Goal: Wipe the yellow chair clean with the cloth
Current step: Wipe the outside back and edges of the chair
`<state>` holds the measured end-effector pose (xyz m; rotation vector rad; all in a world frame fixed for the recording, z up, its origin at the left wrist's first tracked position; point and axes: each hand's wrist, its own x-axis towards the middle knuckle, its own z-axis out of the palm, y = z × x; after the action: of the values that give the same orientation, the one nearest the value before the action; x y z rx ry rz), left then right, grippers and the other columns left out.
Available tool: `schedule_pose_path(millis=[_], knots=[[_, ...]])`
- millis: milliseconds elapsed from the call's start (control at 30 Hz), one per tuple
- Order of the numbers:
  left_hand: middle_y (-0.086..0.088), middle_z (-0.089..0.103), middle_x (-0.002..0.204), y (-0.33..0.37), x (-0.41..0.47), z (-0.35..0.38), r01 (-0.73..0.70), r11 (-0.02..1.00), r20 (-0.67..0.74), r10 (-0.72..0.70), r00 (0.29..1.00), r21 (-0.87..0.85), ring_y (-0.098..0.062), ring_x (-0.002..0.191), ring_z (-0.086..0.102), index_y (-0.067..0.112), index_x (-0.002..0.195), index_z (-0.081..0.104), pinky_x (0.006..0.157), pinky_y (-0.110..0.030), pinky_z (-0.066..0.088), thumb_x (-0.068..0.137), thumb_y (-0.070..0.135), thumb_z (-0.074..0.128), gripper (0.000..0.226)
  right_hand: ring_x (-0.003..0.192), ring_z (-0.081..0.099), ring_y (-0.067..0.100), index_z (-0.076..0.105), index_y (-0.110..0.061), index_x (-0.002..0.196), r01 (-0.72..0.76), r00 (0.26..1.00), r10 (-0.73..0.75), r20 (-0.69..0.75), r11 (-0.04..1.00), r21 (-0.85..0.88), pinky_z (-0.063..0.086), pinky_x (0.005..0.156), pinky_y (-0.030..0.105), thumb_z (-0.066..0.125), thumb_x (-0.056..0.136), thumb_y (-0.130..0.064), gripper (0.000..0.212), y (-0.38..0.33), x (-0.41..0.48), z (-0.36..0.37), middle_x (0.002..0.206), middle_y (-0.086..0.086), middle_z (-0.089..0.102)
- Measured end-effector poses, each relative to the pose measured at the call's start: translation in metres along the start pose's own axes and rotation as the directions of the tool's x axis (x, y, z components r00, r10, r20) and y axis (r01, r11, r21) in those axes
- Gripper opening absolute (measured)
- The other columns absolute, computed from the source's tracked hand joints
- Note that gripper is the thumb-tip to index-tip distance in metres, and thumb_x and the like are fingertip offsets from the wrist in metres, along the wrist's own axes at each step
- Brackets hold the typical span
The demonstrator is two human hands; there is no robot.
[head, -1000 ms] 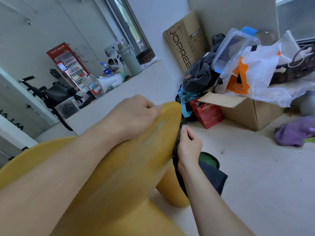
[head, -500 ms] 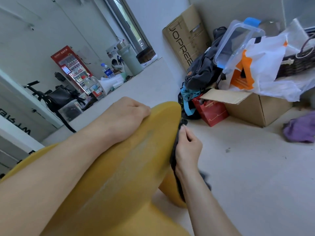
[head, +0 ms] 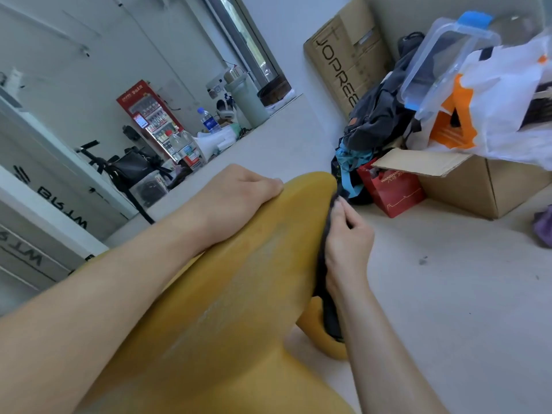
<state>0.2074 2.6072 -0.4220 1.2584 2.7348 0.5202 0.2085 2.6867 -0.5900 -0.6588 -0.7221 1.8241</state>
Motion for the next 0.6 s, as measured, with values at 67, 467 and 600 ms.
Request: schedule_pose_path(millis=[67, 467, 600], knots=[[-0.005, 0.072, 0.073, 0.0, 0.002, 0.001, -0.036, 0.999, -0.038, 0.036, 0.999, 0.007, -0.017, 0.066, 0.066, 0.008, 0.076, 0.074, 0.066, -0.021, 0.049, 0.095, 0.031, 0.051, 0.038, 0.098, 0.058, 0.006, 0.071, -0.032, 0.111, 0.278, 0.959, -0.273, 0.074, 0.958, -0.065, 0.043, 0.094, 0.02, 0.059, 0.092, -0.035, 0.023, -0.033, -0.025, 0.015, 0.113, 0.001, 0.057], [0.016, 0.074, 0.083, -0.002, 0.0, 0.003, -0.036, 0.999, -0.033, 0.036, 0.999, -0.002, 0.002, 0.071, 0.066, 0.023, 0.088, 0.077, 0.07, -0.015, 0.042, 0.097, 0.039, 0.047, 0.035, 0.064, 0.051, 0.018, 0.061, -0.018, 0.067, -0.302, 0.953, 0.302, 0.003, 0.953, 0.027, 0.044, 0.063, 0.029, 0.049, 0.098, -0.03, 0.036, 0.07, 0.011, -0.02, 0.065, -0.002, 0.057], [0.002, 0.075, 0.076, 0.002, -0.003, 0.005, -0.048, 0.999, -0.045, 0.047, 0.998, -0.003, -0.01, 0.067, 0.067, 0.018, 0.086, 0.078, 0.076, -0.021, 0.049, 0.096, 0.038, 0.05, 0.036, 0.055, 0.02, 0.016, 0.024, -0.024, 0.057, -0.322, 0.946, 0.32, -0.047, 0.946, -0.033, 0.016, 0.052, 0.029, 0.041, 0.093, -0.019, 0.041, 0.056, 0.003, -0.014, 0.057, -0.002, 0.025]])
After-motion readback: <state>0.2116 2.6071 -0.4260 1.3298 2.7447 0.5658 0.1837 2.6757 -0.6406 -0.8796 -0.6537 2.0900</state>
